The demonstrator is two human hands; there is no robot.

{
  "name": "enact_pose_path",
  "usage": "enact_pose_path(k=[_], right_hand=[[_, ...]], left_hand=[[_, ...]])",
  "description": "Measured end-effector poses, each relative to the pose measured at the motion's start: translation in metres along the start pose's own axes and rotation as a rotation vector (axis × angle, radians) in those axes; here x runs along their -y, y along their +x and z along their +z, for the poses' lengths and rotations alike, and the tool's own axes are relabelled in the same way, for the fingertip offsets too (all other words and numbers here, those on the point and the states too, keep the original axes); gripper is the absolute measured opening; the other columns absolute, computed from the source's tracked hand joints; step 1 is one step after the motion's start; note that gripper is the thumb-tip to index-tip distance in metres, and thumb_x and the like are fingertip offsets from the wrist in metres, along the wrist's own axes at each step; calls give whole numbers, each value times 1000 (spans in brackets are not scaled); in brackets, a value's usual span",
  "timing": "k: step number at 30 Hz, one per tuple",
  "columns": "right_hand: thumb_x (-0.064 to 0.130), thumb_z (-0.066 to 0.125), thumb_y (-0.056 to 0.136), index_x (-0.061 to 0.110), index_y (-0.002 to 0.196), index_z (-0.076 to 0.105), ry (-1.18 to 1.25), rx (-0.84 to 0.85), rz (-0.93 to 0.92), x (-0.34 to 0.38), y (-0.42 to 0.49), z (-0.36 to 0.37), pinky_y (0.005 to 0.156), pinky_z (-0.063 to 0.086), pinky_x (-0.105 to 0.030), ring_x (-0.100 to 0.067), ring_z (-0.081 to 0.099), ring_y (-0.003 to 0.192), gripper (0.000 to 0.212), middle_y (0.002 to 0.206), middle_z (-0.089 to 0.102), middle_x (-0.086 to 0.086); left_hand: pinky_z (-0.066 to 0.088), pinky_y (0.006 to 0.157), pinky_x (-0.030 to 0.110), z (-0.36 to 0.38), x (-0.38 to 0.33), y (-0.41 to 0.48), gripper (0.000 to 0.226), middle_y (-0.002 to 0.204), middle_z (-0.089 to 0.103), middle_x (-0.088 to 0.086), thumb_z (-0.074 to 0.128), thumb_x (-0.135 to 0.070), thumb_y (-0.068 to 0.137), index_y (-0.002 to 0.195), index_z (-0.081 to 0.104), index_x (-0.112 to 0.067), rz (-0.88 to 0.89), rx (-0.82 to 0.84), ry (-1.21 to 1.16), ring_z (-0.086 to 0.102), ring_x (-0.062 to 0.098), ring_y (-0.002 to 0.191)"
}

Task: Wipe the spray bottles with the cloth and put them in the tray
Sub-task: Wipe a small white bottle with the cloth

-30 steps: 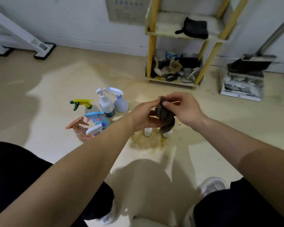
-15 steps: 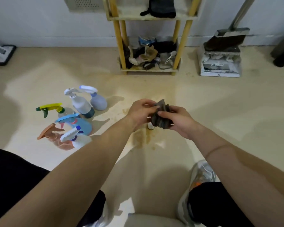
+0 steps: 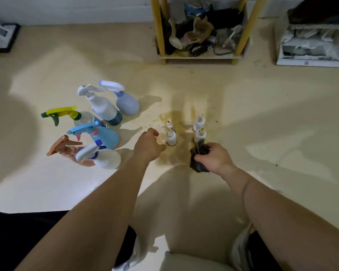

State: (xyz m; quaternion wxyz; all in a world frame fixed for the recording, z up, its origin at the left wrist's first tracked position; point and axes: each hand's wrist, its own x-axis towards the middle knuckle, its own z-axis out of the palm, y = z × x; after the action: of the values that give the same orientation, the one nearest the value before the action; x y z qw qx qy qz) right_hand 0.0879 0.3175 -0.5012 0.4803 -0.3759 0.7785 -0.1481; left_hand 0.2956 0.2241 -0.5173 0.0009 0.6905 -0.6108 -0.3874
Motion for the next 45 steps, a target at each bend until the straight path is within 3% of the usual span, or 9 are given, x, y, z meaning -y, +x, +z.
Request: enact_pose_path(k=[4,15,23,31,33,35,38,41,45], right_hand=[[26,75,79,18,93,66,29,10,38,-9,10,17,55,44,-23,-14,63,75,19,86,68,1],[27,75,81,23,89,65,47,56,38,-8,10,26,51,40,-17,-7,62,74,14,85,67,5],[29,74,80,21,96,68,41,89,-41,17,-12,8,62,49,-23,-15,66,82,19,90,70,4],[24,73,78,24,94,68,149,-19,-273,86,-75,-60,80,60,-39,-20,71,85,17,90,73,2],[19,74,81,26,98,67,182,-64,-373,106,-95,-81,75,59,-29,-15,70,87,19,91,72,7],[17,73,84,32,110,64,187,-107,-492,127,-117,-101,71,53,-13,-4,68,89,31,96,69,16],[17,71,87,38,129,55,209,-183,-676,152,-147,-129,83,52,-11,4,64,100,50,107,65,23],[22,65,93,34,135,54,89,-279,-826,169,-164,-148,98,47,-21,-4,58,113,45,123,60,9],[35,55,98,27,142,54,-198,-288,-903,179,-176,-162,100,37,-20,-7,50,112,44,125,47,6]], left_hand=[[42,75,29,20,1,19,57,115,61,3,88,-31,71,118,57,-20,40,-6,-81,59,21,98],[49,75,34,39,-1,27,41,102,65,-6,84,-33,71,105,62,-30,115,-123,-125,60,18,92],[51,76,38,12,-3,2,36,97,68,-6,84,-32,69,94,59,-27,172,-79,-103,64,23,85],[56,76,41,-67,-52,-54,38,93,74,2,86,-22,70,94,56,-24,281,39,-229,68,25,87],[55,72,35,-88,-71,-71,39,94,74,5,85,-19,72,99,57,-20,351,61,-264,67,23,80],[56,73,40,-108,-89,-89,43,88,75,4,85,-32,63,96,58,-27,434,55,-290,66,22,78],[57,75,46,-136,-116,-115,40,81,75,2,80,-46,55,89,60,-36,561,51,-297,65,18,72],[59,82,46,-159,-140,-144,40,88,73,-7,81,-40,62,98,64,-35,674,14,-231,69,13,81],[59,83,42,-177,-155,-172,42,98,74,-7,83,-27,74,112,67,-23,787,-32,-197,71,10,89]])
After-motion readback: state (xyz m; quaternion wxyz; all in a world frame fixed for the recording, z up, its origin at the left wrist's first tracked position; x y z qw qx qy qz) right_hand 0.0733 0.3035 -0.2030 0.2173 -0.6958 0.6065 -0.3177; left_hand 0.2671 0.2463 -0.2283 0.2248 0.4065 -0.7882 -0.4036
